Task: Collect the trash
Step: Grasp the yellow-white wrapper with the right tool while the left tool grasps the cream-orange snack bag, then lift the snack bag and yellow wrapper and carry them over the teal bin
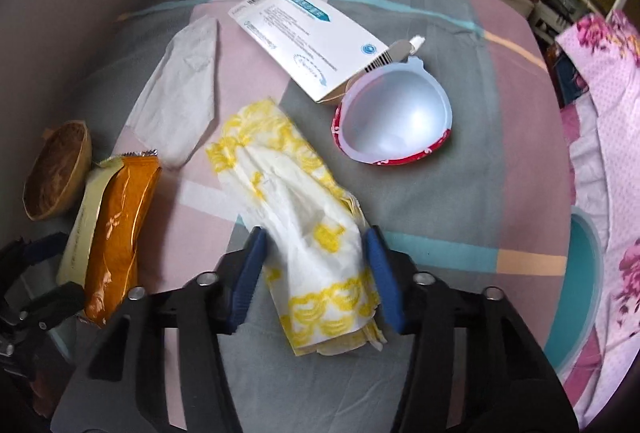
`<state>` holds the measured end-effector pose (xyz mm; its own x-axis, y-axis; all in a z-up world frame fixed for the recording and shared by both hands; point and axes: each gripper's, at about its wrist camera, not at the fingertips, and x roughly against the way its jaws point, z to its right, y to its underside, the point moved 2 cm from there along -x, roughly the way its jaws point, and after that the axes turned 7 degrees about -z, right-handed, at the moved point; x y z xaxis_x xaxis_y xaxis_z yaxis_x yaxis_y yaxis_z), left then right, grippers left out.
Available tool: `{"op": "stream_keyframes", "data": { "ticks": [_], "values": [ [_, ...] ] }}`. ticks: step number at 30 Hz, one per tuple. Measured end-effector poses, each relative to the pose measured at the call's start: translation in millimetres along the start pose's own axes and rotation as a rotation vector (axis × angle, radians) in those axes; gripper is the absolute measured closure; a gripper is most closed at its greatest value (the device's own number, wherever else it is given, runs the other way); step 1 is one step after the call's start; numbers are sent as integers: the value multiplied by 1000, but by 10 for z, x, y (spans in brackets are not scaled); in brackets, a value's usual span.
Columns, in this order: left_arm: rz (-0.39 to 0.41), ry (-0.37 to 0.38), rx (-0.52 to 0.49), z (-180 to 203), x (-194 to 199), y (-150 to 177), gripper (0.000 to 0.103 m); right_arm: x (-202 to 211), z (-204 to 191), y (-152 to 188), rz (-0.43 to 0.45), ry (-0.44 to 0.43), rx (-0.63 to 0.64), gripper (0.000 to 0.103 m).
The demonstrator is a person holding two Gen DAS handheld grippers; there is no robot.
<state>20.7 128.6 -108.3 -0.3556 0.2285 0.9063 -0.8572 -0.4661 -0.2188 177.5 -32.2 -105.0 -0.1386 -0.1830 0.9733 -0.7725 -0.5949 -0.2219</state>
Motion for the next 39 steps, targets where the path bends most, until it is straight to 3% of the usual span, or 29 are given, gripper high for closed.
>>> {"op": "stream_keyframes", "data": {
  "ticks": [2,7,12,16,22,24,26,28,32,39],
  "values": [
    [-9,-9,-10,65,-30,-8,4,20,21,36,0,-30,-7,96],
    [-32,-39,-44,241,-118,-21,4,154,156,167,30,-97,-62,97],
    [-41,-163,-78,434,-225,-12,4,261,329,303,45,-134,-124,97],
    [-66,-187,-90,566,-293,-27,4,298,493,451,54,-160,-172,97],
    [-15,-238,-106,663,-372,-68,5,370,656,583,81,-197,-212,97],
    [9,-255,-143,741,-367,-46,15,364,689,588,88,-207,-216,97],
    [21,-246,-162,806,-342,-37,43,387,732,637,96,-219,-224,97],
    [28,-238,-176,878,-327,-42,56,394,766,661,103,-229,-234,97],
    [29,-216,-208,1026,-322,-19,63,471,855,732,129,-253,-257,97],
    [71,-167,-275,1281,-160,43,64,570,1002,844,160,-278,-305,97]
  ]
}}
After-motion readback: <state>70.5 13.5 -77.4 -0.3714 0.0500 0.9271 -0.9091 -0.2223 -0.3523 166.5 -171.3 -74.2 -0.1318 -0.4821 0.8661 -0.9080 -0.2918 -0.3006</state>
